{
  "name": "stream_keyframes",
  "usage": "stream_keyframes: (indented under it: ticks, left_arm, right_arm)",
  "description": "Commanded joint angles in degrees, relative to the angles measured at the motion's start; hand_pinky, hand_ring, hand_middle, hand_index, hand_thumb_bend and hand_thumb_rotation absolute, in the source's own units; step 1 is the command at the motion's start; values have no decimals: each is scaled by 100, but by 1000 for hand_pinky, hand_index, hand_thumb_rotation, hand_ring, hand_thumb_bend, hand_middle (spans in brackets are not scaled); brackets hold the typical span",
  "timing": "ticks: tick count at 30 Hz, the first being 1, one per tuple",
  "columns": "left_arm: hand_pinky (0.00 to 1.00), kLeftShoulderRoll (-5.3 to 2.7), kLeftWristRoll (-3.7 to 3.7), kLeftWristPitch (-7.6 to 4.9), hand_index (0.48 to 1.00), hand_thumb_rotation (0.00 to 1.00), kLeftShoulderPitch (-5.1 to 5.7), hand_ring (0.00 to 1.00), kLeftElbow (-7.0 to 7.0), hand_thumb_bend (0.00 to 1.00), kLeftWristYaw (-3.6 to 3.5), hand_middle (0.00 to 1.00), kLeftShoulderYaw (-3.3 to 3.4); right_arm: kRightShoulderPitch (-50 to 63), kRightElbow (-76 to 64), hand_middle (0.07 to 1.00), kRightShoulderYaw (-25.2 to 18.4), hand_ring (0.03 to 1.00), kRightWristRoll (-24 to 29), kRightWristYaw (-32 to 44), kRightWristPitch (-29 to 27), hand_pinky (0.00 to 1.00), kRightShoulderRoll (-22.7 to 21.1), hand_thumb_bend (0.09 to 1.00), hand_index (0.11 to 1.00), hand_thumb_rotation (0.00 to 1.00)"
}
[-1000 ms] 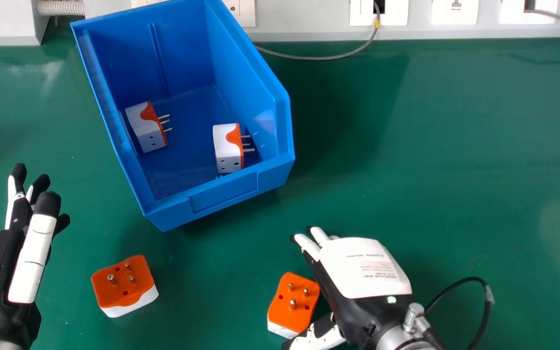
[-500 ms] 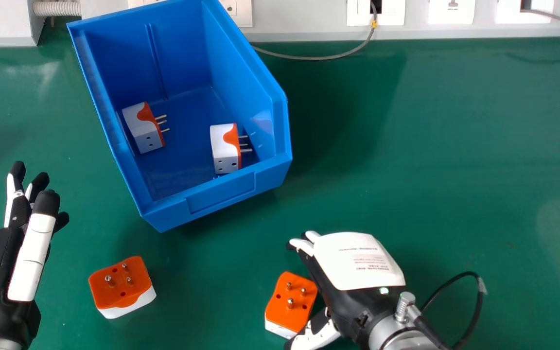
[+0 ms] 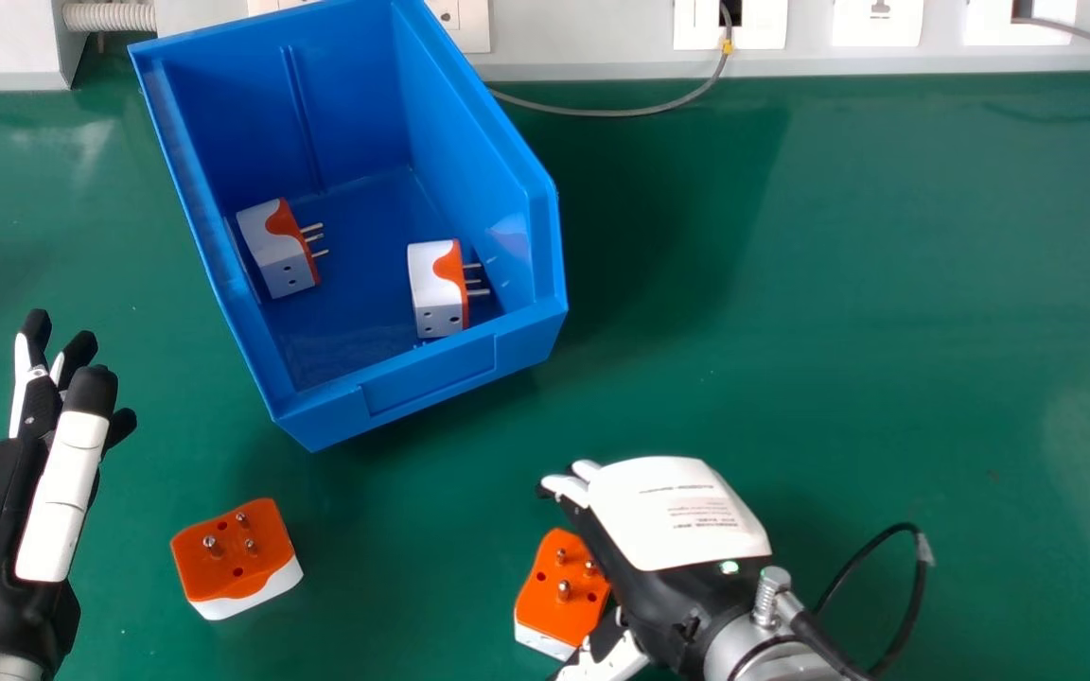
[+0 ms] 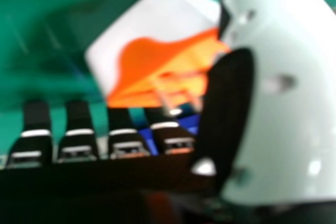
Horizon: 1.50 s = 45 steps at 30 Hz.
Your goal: Pick all objects and put in blue box
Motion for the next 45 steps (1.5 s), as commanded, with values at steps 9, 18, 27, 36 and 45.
stream_keyframes:
  ticks: [9,18,27,36,45]
  left_arm:
    - [922,120,-55,11,1000,928,-19,986,-171,873,-14,997,68]
    - [923,154,-43,-20,1000,927,-13,985,-123,872,-25,996,90]
    - [929,168,-130,-42,1000,928,72,990,-192,871,-111,997,141]
    - [934,178,-175,-39,1000,930,86,995,-192,868,-160,1000,196]
    - [932,177,-185,43,1000,933,112,995,-276,878,-150,999,216]
  right_arm:
    - [-74,-135,884,12,840,225,86,-105,757,78,617,841,266]
    - [-119,-8,864,27,821,294,-51,-128,731,86,586,825,231]
    - [-252,209,807,64,765,233,-122,-145,658,62,401,794,73]
    - [-359,339,639,-18,547,397,18,-84,447,105,457,721,18]
    - [-671,736,544,-35,468,600,-345,-293,359,60,474,626,7]
